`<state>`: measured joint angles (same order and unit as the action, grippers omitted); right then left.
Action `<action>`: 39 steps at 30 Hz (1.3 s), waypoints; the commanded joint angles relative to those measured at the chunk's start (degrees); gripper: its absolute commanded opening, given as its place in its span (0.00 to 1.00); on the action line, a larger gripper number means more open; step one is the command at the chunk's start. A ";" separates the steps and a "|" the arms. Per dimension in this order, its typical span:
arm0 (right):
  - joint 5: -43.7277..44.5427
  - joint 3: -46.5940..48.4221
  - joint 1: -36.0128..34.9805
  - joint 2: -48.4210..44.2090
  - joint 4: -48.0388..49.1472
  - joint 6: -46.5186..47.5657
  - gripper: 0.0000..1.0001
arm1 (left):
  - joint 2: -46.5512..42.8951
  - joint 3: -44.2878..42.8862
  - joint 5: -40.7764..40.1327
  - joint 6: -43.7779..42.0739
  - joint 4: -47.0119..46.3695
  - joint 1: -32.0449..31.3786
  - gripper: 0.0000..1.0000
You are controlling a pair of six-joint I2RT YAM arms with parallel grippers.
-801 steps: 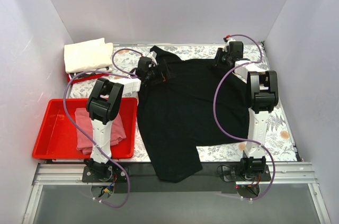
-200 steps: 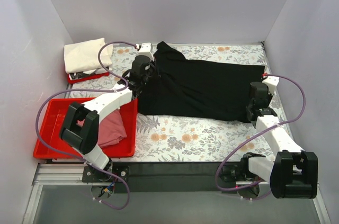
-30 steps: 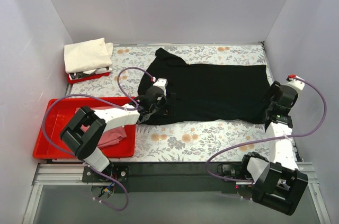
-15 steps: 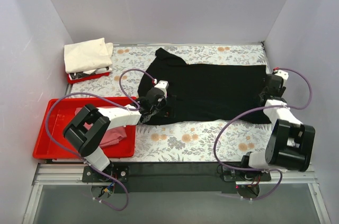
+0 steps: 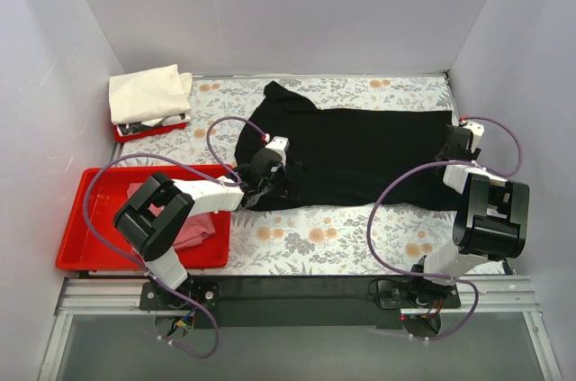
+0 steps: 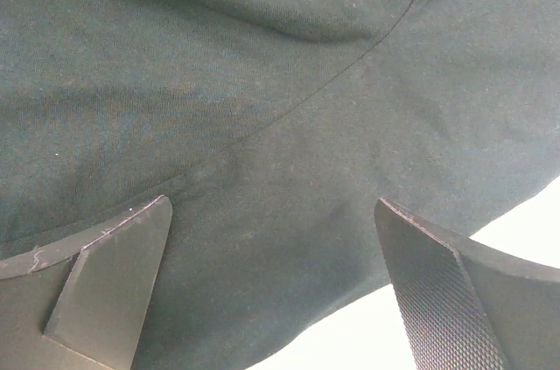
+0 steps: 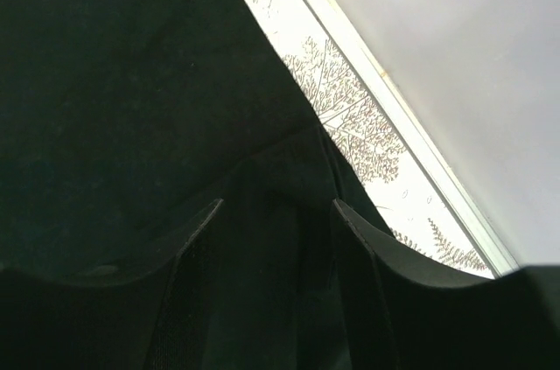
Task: Fold and stack the t-shirts
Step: Fold the tshirt
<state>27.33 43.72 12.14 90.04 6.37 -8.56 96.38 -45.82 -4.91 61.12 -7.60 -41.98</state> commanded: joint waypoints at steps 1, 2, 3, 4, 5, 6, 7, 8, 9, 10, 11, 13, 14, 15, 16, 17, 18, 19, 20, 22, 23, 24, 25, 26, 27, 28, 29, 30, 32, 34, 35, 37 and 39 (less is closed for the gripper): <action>2.82 3.03 0.16 0.75 5.58 0.38 0.46 | 1.79 -0.76 -0.36 -0.74 2.06 0.40 0.94; 2.21 3.73 0.16 1.27 5.58 0.47 0.46 | 1.97 -0.76 -0.45 -0.83 2.15 0.40 0.94; 2.03 4.95 0.25 1.80 5.58 0.56 0.45 | 2.06 -0.85 -0.54 -0.83 2.15 0.49 0.94; 1.85 5.66 0.34 3.29 5.58 0.73 0.45 | 2.41 -0.93 -0.54 -0.92 2.23 0.49 0.94; 1.59 6.28 0.34 4.08 5.49 0.91 0.45 | 2.58 -0.93 -0.54 -0.92 2.23 0.49 0.94; 1.32 6.89 0.43 4.87 5.32 1.17 0.43 | 2.59 -0.93 -0.72 -0.92 2.32 0.58 0.94; 1.32 8.38 0.43 6.10 4.10 1.26 0.42 | 2.76 -1.02 -0.81 -0.92 2.32 0.58 0.94; 0.89 8.74 0.60 6.46 3.91 1.35 0.42 | 2.85 -1.11 -0.89 -1.00 2.41 0.58 0.94; 0.62 9.27 0.69 7.16 3.22 1.35 0.42 | 2.85 -1.20 -1.15 -1.09 2.58 0.67 0.94; 0.10 9.97 0.95 7.43 2.60 1.09 0.41 | 3.02 -1.20 -1.33 -1.09 2.76 0.67 0.94; 0.09 10.41 1.04 7.61 1.90 1.09 0.41 | 2.94 -1.20 -1.33 -1.09 2.76 0.67 0.94; 0.27 10.85 1.04 8.22 0.23 1.00 0.40 | 3.11 -1.29 -1.33 -1.09 2.76 0.76 0.94; 0.27 10.77 1.04 8.14 -0.13 0.91 0.40 | 3.29 -1.29 -1.25 -1.09 2.76 0.76 0.94; 0.27 10.85 1.04 7.96 -1.09 0.65 0.39 | 3.29 -1.29 -1.16 -1.09 2.76 0.76 0.94; 0.00 10.86 1.04 7.70 -1.62 0.21 0.39 | 3.38 -1.37 -1.07 -1.09 2.76 0.76 0.94; -0.09 10.42 1.04 7.52 -2.15 -0.14 0.39 | 3.29 -1.37 -0.98 -1.09 2.67 0.76 0.94; -0.17 9.98 1.13 7.08 -2.67 -0.41 0.39 | 3.29 -1.37 -0.98 -1.18 2.76 0.76 0.94; -0.26 9.54 1.13 6.82 -2.77 -0.67 0.39 | 3.20 -1.37 -0.98 -1.09 2.85 0.76 0.94; -0.35 8.93 1.22 6.64 -2.77 -0.67 0.39 | 3.20 -1.37 -0.98 -1.09 2.85 0.76 0.94; -0.87 9.10 1.57 6.73 -3.03 -0.76 0.39 | 3.20 -1.37 -0.89 -1.09 2.94 0.76 0.94; -0.96 9.36 1.66 7.08 -3.21 -0.76 0.39 | 3.11 -1.37 -0.81 -1.01 2.85 0.76 0.94; -1.05 10.06 1.74 7.78 -4.08 -0.85 0.39 | 3.20 -1.37 -0.72 -0.92 2.94 0.76 0.94; -1.05 10.41 1.75 8.04 -4.52 -0.85 0.39 | 3.03 -1.29 -0.72 -0.92 2.85 0.76 0.94; -0.97 10.68 1.92 8.48 -5.05 -0.93 0.39 | 2.94 -1.29 -0.89 -1.00 2.85 0.76 0.94; -0.88 11.11 1.83 8.92 -5.92 -1.11 0.39 | 2.94 -1.20 -0.98 -1.01 2.94 0.76 0.94; -0.70 11.12 2.01 8.84 -6.11 -1.20 0.39 | 2.85 -1.20 -1.07 -1.01 2.94 0.76 0.94; -0.79 11.12 2.10 8.92 -6.19 -1.29 0.39 | 2.85 -1.20 -1.07 -1.09 2.85 0.76 0.94; -0.96 11.12 2.27 8.84 -6.28 -1.46 0.39 | 2.85 -1.20 -1.07 -1.09 2.94 0.76 0.94; -1.58 11.12 2.80 9.10 -6.28 -1.46 0.39 | 2.85 -1.20 -1.07 -1.09 2.94 0.76 0.94; -2.02 11.64 3.15 9.63 -6.28 -1.64 0.39 | 2.68 -1.20 -1.07 -1.09 3.02 0.76 0.94; -2.37 11.82 3.41 9.80 -7.76 -1.55 0.39 | 2.67 -1.20 -1.07 -1.09 3.11 0.76 0.94; -2.81 12.00 3.68 10.15 -8.22 -1.73 0.37 | 2.59 -1.20 -1.24 -1.09 3.11 0.76 0.94; -3.42 12.35 4.12 10.42 -8.65 -1.73 0.33 | 2.41 -1.20 -1.42 -1.09 3.11 0.76 0.94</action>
<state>24.91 53.58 15.62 99.94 -0.95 -9.43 98.15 -47.37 -5.61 60.25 -8.19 -41.69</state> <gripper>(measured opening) 0.343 0.940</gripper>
